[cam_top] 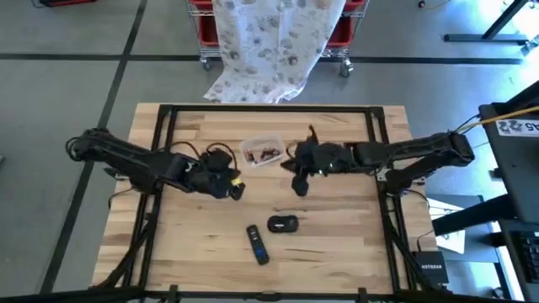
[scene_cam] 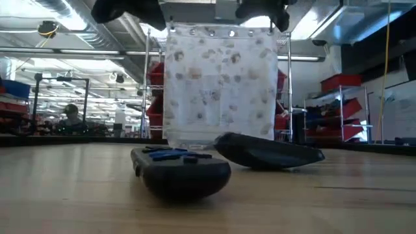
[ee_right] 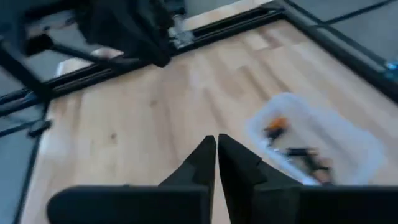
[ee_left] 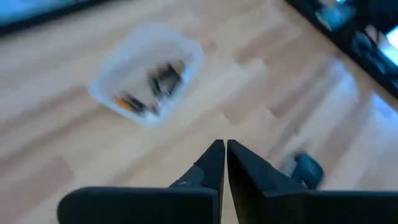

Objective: Insert battery
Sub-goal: Insert the small silver battery into the mouse

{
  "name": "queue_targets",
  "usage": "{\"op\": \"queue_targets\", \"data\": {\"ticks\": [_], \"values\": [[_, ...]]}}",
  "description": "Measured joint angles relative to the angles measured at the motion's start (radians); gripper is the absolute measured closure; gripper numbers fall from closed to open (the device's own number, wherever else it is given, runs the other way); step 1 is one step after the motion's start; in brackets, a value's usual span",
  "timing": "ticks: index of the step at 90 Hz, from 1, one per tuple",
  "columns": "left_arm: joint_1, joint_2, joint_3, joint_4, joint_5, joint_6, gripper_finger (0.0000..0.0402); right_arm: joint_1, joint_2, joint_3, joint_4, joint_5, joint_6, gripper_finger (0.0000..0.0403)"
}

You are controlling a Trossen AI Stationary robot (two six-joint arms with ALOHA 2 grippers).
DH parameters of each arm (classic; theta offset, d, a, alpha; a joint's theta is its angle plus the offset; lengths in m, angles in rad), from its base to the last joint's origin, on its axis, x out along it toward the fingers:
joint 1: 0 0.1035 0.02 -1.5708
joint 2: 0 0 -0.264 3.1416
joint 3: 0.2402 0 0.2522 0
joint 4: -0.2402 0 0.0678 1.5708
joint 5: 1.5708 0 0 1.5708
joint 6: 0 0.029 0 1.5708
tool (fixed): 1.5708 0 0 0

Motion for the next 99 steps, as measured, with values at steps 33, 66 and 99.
{"op": "queue_targets", "data": {"ticks": [33,66,99], "values": [[0.335,0.029,0.0,0.002,0.229,0.229,0.0358,-0.221,0.031,0.001,-0.098,-0.219,-0.105,0.0315],[0.657,0.03,-0.119,0.085,0.387,0.392,0.0252,-0.421,0.175,0.001,0.022,-0.54,-0.27,0.0295],[0.846,0.061,-0.405,0.646,0.734,0.392,0.0242,-0.44,0.236,0.0,0.057,-0.627,-0.369,0.0294]]}}
